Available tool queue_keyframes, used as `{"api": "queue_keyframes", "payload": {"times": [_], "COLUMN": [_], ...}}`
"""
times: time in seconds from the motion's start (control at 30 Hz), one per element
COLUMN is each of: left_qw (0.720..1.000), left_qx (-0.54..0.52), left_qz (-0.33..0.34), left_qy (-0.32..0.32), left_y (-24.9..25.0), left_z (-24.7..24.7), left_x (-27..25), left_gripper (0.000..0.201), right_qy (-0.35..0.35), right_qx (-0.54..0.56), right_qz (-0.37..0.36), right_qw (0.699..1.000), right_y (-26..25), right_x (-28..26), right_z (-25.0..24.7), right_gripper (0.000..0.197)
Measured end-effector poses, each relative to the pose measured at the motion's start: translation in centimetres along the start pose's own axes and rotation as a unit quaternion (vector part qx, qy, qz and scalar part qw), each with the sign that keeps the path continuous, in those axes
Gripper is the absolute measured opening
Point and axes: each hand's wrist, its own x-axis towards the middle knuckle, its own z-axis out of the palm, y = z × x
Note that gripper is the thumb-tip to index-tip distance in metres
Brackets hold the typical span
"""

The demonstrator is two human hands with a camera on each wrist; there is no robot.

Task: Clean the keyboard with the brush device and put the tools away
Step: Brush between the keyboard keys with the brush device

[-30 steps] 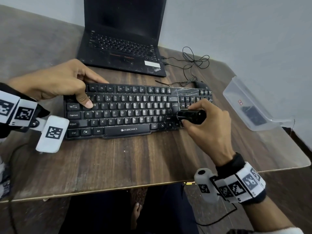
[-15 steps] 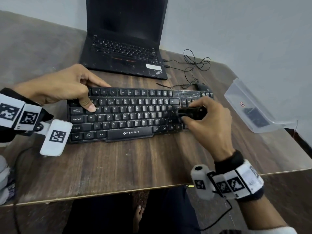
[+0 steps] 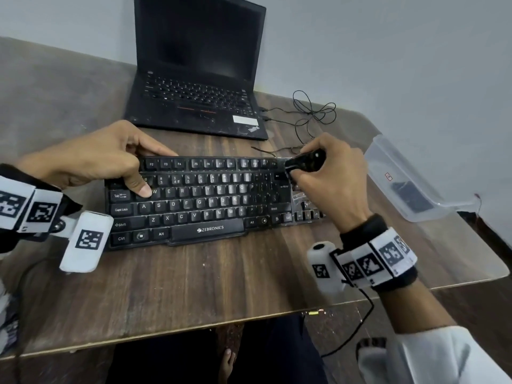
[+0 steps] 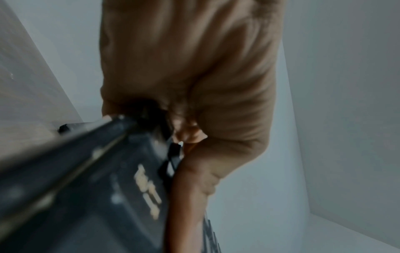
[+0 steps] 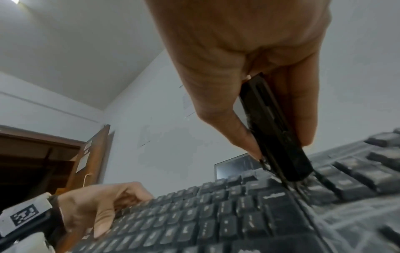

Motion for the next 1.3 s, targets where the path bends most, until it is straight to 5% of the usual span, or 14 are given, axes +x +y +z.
{"api": "queue_keyframes", "payload": {"times": [0.2, 0.5, 0.63, 0.83, 0.93, 1.0, 1.13, 1.2, 1.3], "left_qw": [1.000, 1.000, 0.998, 0.995, 0.988, 0.982, 0.973, 0.972, 0.968], "left_qx": [0.004, 0.010, 0.026, 0.094, 0.135, 0.161, 0.196, 0.195, 0.188], "left_qz": [0.007, 0.019, 0.008, -0.008, -0.054, -0.088, -0.123, -0.133, -0.159], "left_qy": [-0.001, -0.023, -0.057, -0.036, -0.043, -0.044, -0.011, -0.010, -0.052], "left_y": [0.1, 0.5, 1.0, 2.5, 2.8, 2.9, 2.0, 1.6, 1.0], "left_z": [0.0, -0.3, -1.0, -2.8, -3.1, -2.6, -2.1, -2.1, -1.7], "left_x": [0.0, -0.5, -1.0, -1.4, -1.9, -1.9, -1.2, -1.2, -1.2], "left_gripper": [0.077, 0.076, 0.086, 0.093, 0.090, 0.075, 0.086, 0.074, 0.067], "right_qy": [-0.094, -0.028, -0.092, -0.288, -0.325, -0.302, -0.199, -0.168, -0.188], "right_qx": [0.057, 0.070, 0.312, 0.372, 0.400, 0.395, 0.406, 0.396, 0.419], "right_qz": [-0.099, 0.002, 0.111, 0.157, 0.169, 0.179, 0.186, 0.183, 0.209], "right_qw": [0.989, 0.997, 0.939, 0.869, 0.840, 0.849, 0.872, 0.884, 0.864], "right_y": [-4.4, 1.1, 3.1, 6.4, 6.7, 6.2, 5.6, 5.8, 6.2], "right_x": [-1.8, 2.4, 5.5, 8.6, 7.9, 6.8, 5.0, 4.5, 4.1], "right_z": [2.6, -0.7, -1.9, -2.4, -1.9, -1.1, 0.3, 1.0, 2.5], "right_gripper": [0.024, 0.024, 0.031, 0.019, 0.023, 0.025, 0.027, 0.026, 0.022]}}
